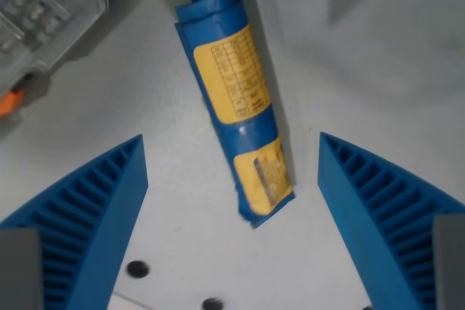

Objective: Move above the blue bag

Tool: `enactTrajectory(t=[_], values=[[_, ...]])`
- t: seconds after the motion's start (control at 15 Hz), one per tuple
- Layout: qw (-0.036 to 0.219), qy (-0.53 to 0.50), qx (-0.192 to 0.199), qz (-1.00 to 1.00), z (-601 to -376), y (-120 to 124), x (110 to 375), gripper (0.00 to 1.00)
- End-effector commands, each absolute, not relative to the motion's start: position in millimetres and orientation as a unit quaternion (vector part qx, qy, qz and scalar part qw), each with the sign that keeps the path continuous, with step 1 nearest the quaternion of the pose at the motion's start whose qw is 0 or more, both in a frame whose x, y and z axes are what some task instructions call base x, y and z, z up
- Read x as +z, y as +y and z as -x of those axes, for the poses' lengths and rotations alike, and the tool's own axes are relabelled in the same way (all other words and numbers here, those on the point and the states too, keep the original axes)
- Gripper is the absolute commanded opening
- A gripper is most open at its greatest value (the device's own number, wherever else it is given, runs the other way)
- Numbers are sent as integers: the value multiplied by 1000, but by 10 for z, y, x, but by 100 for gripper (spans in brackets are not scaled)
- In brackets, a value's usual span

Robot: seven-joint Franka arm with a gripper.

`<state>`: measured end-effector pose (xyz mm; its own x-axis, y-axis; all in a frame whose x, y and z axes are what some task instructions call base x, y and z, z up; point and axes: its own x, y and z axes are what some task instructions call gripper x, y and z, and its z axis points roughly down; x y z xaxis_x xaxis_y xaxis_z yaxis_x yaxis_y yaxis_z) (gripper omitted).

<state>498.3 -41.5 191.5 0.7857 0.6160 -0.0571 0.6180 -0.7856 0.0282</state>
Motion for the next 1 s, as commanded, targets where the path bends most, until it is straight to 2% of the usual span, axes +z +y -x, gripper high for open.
enactTrajectory(t=[0.07,1.0], values=[[49,421,9,-905,-4979,-469,1837,100],[46,393,9,-918,-5002,-485,1706,100]])
